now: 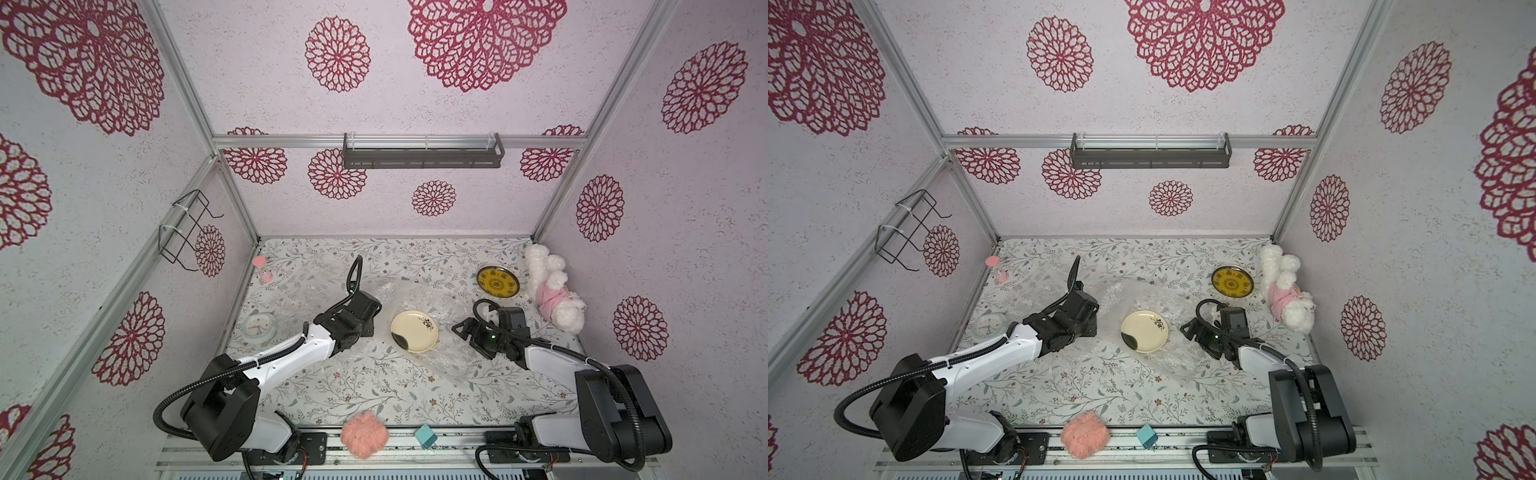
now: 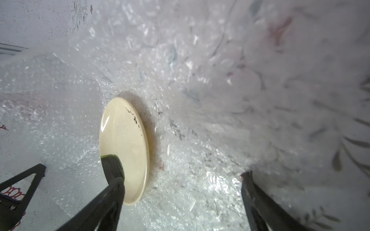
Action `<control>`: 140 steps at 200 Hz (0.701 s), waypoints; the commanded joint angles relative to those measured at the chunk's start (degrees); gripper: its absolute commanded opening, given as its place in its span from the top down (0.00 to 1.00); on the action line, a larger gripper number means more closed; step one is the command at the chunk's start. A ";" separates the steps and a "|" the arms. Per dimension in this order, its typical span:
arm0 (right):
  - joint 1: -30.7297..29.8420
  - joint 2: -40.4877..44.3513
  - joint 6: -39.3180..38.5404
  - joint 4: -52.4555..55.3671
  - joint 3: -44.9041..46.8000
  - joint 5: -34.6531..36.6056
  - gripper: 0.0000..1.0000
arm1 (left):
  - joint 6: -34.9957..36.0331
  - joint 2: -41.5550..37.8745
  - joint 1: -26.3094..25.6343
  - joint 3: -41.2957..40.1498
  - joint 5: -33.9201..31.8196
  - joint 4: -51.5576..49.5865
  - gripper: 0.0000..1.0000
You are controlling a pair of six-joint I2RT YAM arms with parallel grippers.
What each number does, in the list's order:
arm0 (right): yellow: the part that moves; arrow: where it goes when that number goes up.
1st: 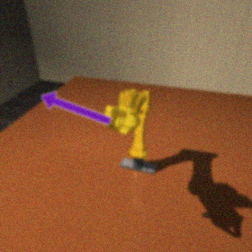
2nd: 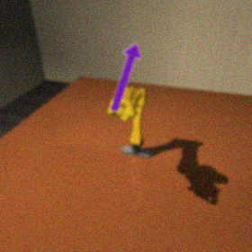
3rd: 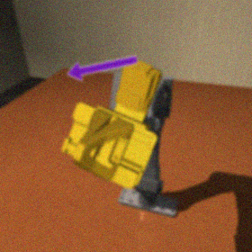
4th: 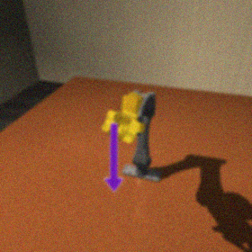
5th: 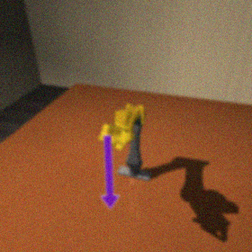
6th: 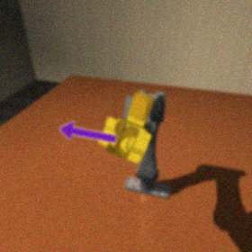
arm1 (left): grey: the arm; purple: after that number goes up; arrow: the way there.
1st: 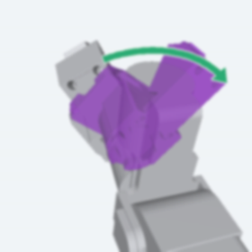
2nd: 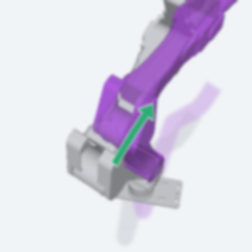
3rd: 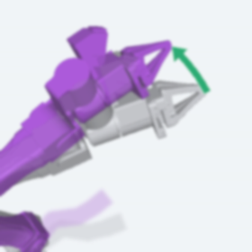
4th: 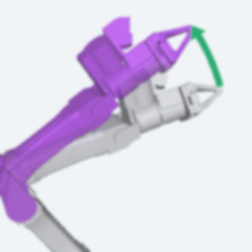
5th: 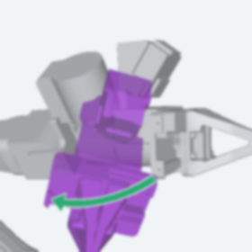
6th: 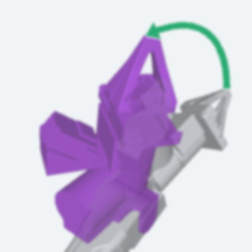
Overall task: Unpack dinner plates from bubble wrap
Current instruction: Unwrap the bubble wrap at the center of the board.
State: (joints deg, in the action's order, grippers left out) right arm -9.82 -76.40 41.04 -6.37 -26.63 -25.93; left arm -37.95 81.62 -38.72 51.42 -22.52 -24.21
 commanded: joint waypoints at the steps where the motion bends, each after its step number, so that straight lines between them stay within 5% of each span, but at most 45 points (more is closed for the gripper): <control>1: -0.11 -0.60 -1.39 1.43 0.94 0.36 0.08 | -1.67 -1.82 0.75 -0.61 -2.04 1.09 1.00; 31: -0.11 0.00 -1.74 2.47 0.19 0.49 0.08 | -1.58 -2.47 1.21 -0.63 -1.91 0.44 0.99; 43: -0.05 0.50 -1.98 3.36 -0.34 0.73 0.08 | -1.38 -2.89 1.40 -0.45 -1.34 0.23 0.91; 83: -0.10 3.63 -3.25 7.96 -3.05 1.80 0.08 | 0.14 -5.57 2.06 2.72 -0.88 -2.82 0.24; 109: -0.11 5.19 -4.78 11.46 -5.71 2.63 0.08 | 6.50 -6.12 3.73 9.25 2.84 -5.90 0.01; 140: -0.11 4.67 -5.38 12.40 -7.60 2.57 0.08 | 19.82 0.03 4.62 22.95 15.73 -12.70 0.02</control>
State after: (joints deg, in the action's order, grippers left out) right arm -9.80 -72.64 37.67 3.75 -31.92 -24.16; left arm -29.36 78.15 -34.72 66.06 -17.23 -32.21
